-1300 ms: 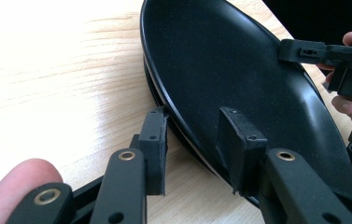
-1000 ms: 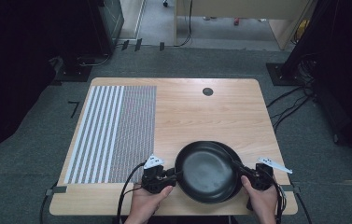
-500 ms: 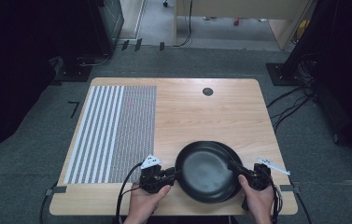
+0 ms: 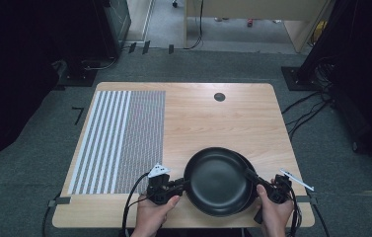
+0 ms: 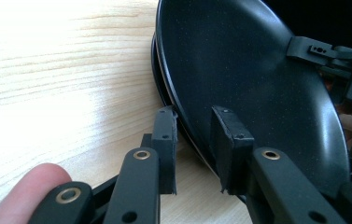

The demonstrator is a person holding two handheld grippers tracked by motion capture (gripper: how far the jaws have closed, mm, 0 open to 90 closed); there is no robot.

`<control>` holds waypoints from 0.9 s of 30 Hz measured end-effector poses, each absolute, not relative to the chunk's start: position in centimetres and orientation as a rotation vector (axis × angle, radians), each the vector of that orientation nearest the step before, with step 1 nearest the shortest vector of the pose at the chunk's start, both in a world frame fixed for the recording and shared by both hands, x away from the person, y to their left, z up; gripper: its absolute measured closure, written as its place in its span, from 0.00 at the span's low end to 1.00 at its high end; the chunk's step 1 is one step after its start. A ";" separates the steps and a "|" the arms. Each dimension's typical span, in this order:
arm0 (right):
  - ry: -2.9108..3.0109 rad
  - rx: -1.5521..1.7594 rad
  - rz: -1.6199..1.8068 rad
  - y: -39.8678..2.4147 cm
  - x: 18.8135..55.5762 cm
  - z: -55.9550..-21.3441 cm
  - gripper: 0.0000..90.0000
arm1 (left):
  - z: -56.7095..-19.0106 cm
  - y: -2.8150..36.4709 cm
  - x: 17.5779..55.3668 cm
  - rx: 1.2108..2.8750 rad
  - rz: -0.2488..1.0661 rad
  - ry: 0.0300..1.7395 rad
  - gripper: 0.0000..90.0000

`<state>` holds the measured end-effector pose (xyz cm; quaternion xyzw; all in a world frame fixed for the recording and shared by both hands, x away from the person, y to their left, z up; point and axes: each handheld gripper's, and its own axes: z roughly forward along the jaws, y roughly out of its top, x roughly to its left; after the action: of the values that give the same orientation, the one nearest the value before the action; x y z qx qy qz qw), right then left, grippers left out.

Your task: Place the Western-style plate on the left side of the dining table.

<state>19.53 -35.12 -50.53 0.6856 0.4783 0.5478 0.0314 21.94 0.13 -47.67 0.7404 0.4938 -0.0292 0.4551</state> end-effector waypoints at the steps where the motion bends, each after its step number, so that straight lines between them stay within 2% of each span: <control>1: 1.473 2.113 1.687 -35.1 19.5 -50.5 0.94 | -47.7 0.1 21.9 1.828 -0.071 1.219 0.81; 10: 1.477 2.100 1.690 -34.7 19.7 -50.0 0.94 | -47.3 0.6 22.1 1.812 -0.090 1.228 0.82; 27: 1.517 2.080 1.724 -32.7 21.6 -48.3 0.93 | -45.5 2.7 22.9 1.793 -0.031 1.226 0.82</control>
<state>21.64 -32.70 -48.34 0.6711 0.4896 0.5562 0.0217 22.92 2.73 -45.52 0.7303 0.4993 -0.0126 0.4661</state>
